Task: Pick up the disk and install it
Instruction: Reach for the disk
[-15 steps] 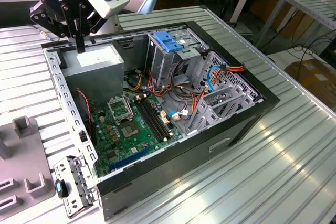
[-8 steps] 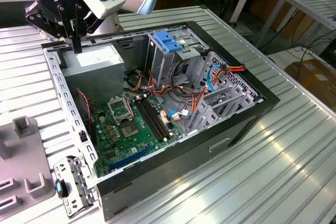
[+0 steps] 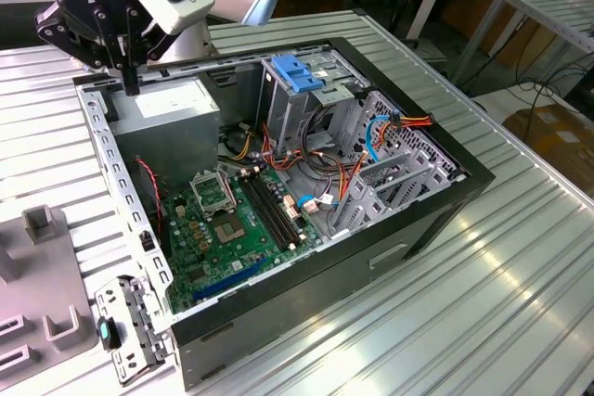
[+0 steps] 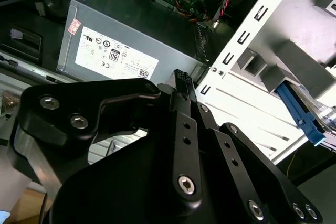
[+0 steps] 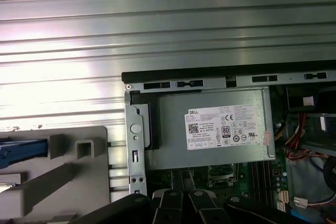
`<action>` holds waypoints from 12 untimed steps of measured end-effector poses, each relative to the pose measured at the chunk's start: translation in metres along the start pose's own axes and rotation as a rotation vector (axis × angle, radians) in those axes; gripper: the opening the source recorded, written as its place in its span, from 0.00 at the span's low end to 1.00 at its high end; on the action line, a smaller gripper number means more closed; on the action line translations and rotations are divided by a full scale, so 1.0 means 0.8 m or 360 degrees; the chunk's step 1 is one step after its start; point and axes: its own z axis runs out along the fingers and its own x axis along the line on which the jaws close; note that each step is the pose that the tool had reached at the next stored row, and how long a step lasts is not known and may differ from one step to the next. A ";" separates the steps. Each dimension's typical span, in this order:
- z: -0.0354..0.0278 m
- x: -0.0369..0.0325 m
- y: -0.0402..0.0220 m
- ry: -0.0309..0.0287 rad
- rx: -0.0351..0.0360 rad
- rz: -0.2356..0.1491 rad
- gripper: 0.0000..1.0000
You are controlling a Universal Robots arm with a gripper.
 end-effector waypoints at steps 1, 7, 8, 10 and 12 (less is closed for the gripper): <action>0.0000 0.0008 0.0000 0.00000 0.0000 0.0000 0.11; -0.0002 0.0060 -0.0004 0.00000 0.0000 0.0000 0.11; -0.0002 0.0073 -0.0005 -0.00001 0.0000 0.0000 0.11; -0.0003 0.0092 -0.0007 0.00000 0.0000 0.0000 0.11; -0.0003 0.0111 -0.0008 0.00000 0.0000 0.0000 0.11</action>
